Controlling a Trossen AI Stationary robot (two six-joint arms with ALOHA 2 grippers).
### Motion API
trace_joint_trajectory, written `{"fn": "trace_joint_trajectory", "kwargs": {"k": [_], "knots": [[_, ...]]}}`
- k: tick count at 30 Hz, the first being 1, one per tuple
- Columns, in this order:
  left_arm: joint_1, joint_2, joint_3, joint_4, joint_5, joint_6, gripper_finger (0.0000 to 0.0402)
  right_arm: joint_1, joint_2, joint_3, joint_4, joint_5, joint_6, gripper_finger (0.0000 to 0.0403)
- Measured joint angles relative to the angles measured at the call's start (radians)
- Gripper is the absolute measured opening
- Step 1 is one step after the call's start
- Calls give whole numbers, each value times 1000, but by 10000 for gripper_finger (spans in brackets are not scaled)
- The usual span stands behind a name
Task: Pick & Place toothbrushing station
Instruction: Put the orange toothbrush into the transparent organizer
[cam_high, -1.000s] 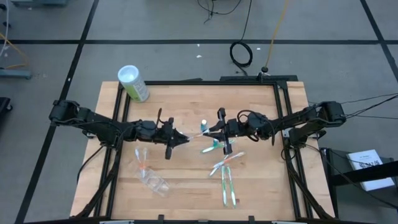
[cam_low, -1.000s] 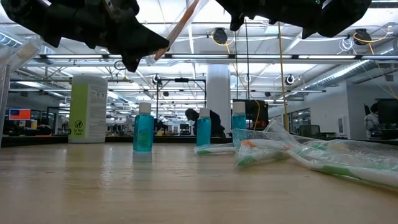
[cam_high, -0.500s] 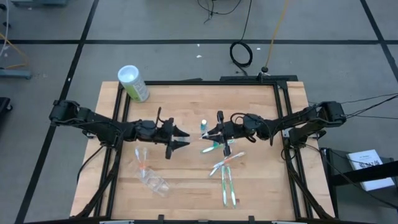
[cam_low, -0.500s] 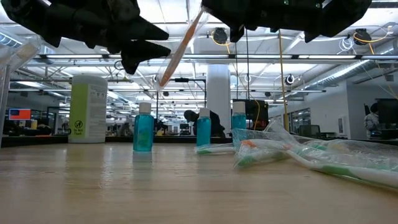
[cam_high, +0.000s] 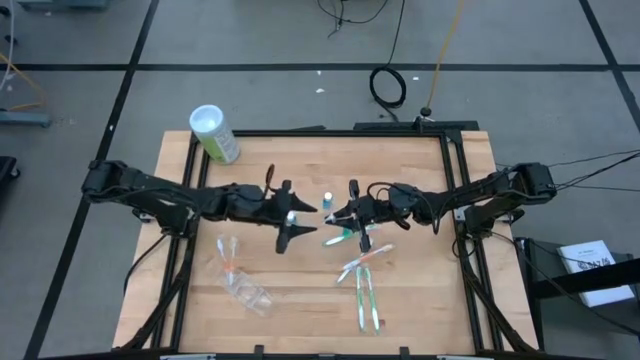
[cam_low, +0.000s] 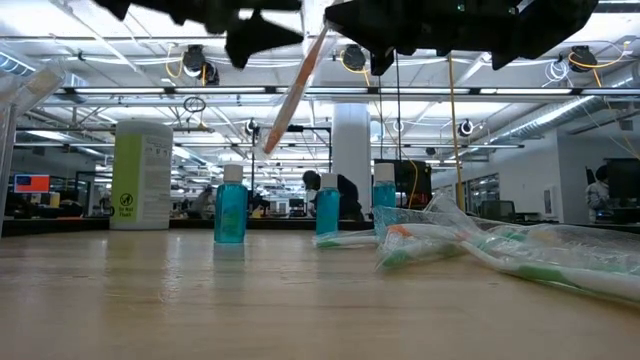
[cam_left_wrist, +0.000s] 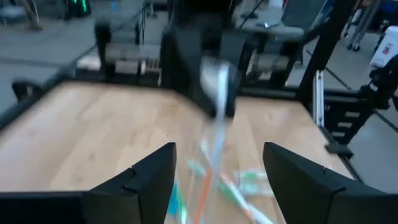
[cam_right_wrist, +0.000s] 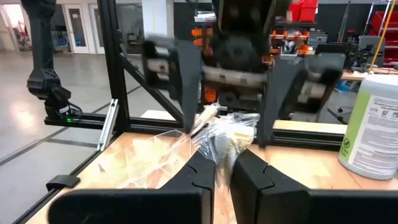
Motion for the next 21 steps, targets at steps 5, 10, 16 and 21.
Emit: {"fn": "trace_joint_trajectory", "kwargs": {"k": [5,10,16,21], "knots": [[0,54,78,3,1,62,228,3,0,0,-9,0,0,13],[1,120,133,6,0,104,218,3,0,0,-10,1,7,13],[13,190,194,-1,-7,134,216,3,0,0,-18,1,14,13],[25,194,200,1,-8,168,213,6,0,0,-22,1,13,13]]}}
